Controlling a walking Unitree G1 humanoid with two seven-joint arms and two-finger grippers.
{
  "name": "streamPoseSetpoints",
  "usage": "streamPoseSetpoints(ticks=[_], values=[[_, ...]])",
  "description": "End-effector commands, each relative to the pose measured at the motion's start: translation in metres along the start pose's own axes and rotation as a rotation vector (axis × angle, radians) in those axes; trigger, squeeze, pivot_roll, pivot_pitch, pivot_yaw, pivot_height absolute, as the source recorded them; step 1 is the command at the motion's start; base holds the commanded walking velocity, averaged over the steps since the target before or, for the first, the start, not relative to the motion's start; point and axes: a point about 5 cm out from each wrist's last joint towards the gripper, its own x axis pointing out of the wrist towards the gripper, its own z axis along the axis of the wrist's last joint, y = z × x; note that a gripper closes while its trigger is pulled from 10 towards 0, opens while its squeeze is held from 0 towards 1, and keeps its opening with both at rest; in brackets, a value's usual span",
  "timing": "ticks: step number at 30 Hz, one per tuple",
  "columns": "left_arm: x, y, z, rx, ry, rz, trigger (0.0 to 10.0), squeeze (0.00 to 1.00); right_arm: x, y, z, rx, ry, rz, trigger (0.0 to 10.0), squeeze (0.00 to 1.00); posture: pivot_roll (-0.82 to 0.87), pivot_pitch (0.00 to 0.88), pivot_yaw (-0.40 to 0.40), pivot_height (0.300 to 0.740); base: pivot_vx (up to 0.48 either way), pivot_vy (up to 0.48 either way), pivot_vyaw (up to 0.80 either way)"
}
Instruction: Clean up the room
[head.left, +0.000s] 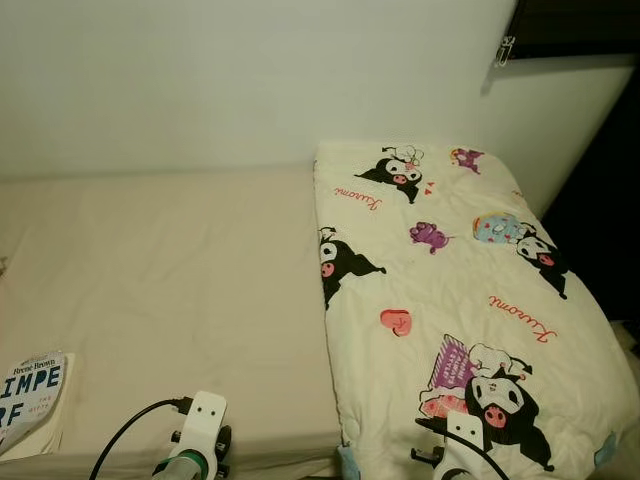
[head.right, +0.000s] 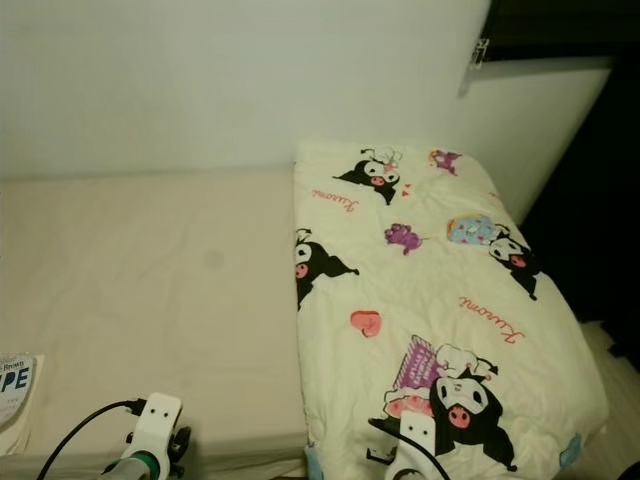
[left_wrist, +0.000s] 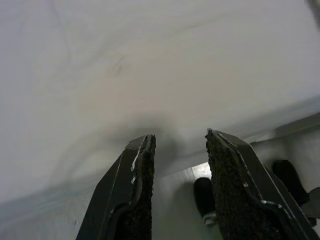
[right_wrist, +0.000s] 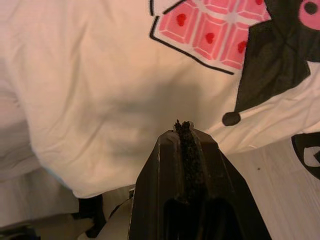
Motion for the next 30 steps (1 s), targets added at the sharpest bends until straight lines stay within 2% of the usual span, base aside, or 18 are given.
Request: streamPoseSetpoints(ticks=[1, 5, 9, 11, 13, 24, 25, 30], values=[[0.001, -0.003, 0.003, 0.025, -0.009, -0.022, 10.0, 0.00, 0.000, 0.000, 0.000, 0.010, 0.014, -0.001, 10.0, 0.00, -0.02, 0.000, 0.066, 0.740, 0.000, 0.000, 0.00], [0.002, -0.004, 0.004, 0.023, -0.001, -0.030, 10.0, 0.00, 0.001, 0.000, 0.004, 0.024, 0.001, -0.008, 10.0, 0.00, -0.05, 0.000, 0.092, 0.740, 0.000, 0.000, 0.00], [0.002, -0.004, 0.001, 0.030, 0.033, -0.013, 10.0, 0.00, 0.002, 0.002, 0.010, 0.051, -0.021, -0.007, 10.0, 0.00, -0.04, 0.000, 0.077, 0.740, 0.000, 0.000, 0.00], [0.002, 0.003, 0.000, -0.024, 0.040, 0.036, 10.0, 0.00, 0.002, 0.003, 0.007, 0.006, -0.008, 0.005, 10.0, 0.00, -0.04, 0.000, 0.071, 0.740, 0.000, 0.000, 0.00], [0.001, 0.007, -0.003, -0.039, 0.046, 0.046, 10.0, 0.00, 0.002, 0.005, 0.005, -0.009, -0.003, 0.011, 10.0, 0.00, -0.04, 0.000, 0.065, 0.740, 0.000, 0.000, 0.00], [-0.003, 0.007, -0.015, -0.016, 0.101, 0.050, 10.0, 0.00, 0.000, 0.012, 0.001, -0.049, 0.006, 0.047, 10.0, 0.00, -0.01, 0.000, 0.029, 0.740, 0.000, 0.000, 0.00], [-0.003, 0.012, -0.016, -0.046, 0.114, 0.076, 10.0, 0.00, 0.000, 0.013, -0.003, -0.077, 0.018, 0.058, 10.0, 0.00, 0.00, 0.000, 0.037, 0.740, 0.000, 0.000, 0.00], [-0.003, 0.016, -0.017, -0.075, 0.126, 0.104, 10.0, 0.00, -0.001, 0.013, -0.007, -0.094, 0.031, 0.057, 10.0, 0.00, -0.02, 0.000, 0.051, 0.740, 0.000, 0.000, 0.00]])
